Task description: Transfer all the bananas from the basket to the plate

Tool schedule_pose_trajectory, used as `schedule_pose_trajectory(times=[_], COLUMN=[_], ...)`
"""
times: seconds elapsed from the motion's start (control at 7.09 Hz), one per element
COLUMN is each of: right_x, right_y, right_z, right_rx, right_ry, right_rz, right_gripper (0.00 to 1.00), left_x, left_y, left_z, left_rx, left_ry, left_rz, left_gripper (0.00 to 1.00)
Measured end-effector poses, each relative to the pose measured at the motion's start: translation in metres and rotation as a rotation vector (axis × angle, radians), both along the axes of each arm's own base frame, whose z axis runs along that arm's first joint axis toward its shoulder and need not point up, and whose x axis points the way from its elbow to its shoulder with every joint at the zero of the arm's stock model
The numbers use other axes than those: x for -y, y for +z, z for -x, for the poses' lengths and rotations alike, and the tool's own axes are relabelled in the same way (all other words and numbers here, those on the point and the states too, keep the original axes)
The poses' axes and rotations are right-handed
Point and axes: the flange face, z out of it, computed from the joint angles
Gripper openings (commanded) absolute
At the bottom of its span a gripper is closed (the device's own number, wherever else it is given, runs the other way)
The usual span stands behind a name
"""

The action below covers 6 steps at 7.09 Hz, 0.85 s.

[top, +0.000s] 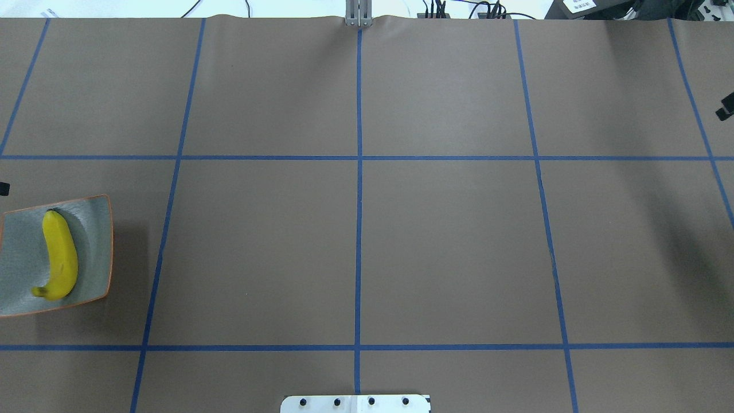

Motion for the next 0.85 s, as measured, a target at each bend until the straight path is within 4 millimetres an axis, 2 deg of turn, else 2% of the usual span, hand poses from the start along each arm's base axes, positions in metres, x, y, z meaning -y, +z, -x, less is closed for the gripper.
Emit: schedule_pose_trajectory(times=[0.14,0.42,0.56,0.85], right_x=[-0.009,-0.032,-0.046,-0.086], right_y=[0.035,0.083,0.101,0.14], right_z=[-0.038,-0.088,-0.105,-0.117], right_rx=[-0.025,-0.1,-0.116,-0.122], right_ry=[-0.012,-0.021,-0.027,-0.061], right_rz=[0.004,0.017,0.025,0.057], right_gripper=[1.0,1.0,1.0,1.0], left_x=[0.018,0.033,0.035,0.036], left_y=[-0.012,-0.023,-0.023,-0.023], left_z=[0.001,-0.001,-0.001,-0.002], left_rx=[0.015,0.022,0.023,0.024], left_ry=[-0.001,-0.002,-0.001,0.0], left_rz=[-0.015,-0.028,-0.028,-0.029], left_gripper=[1.0,1.0,1.0,1.0])
